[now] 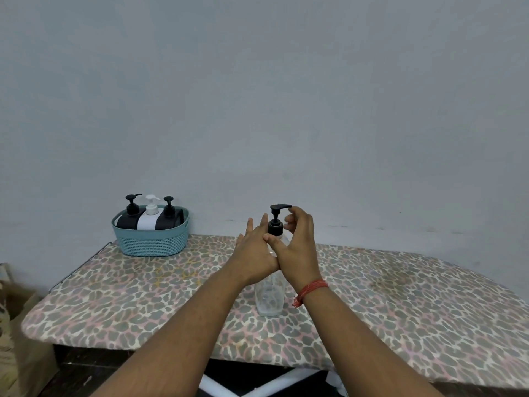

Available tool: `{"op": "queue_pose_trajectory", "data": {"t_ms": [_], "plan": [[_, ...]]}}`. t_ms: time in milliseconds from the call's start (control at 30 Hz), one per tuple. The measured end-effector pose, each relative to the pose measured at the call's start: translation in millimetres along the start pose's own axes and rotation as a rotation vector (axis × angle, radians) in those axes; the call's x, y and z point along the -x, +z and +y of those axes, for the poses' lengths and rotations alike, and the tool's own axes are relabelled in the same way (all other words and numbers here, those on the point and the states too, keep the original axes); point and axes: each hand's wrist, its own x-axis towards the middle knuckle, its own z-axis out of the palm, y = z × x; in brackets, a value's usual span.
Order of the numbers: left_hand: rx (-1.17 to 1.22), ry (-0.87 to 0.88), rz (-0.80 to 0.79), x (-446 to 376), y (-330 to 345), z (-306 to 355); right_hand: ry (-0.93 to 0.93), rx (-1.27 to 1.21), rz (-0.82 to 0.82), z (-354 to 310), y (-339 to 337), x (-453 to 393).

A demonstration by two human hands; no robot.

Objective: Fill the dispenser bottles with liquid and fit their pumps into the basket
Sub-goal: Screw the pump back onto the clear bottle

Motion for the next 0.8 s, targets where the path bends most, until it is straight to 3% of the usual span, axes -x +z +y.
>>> {"op": "queue_pose_trajectory", "data": {"t_ms": [133,367,567,733,800], "plan": [[0.025,0.023,-0.013,1.8,-0.6,1.9,0.08,-0.087,-0.15,1.5,-4.2,-1.7],[0.022,-0.021,-0.009,0.8,-0.5,0.6,-0.02,0.004,0.069,-1.3,0.5,8.7],[-0.01,-0.024,-0.028,-0.4,-1.5,1.0,0.055,-0.055,-0.119,-1.2,-1.0,3.9],[-0.048,-0.044,-0.028,-2.1,-0.6,2.4,-0.012,0.026,0.066,-0.2,1.2,7.5],[-0.065,-0.049,-0.027,-3.3,-0.6,1.8,-0.002,0.028,0.056,-0.8,2.0,8.3]]}}
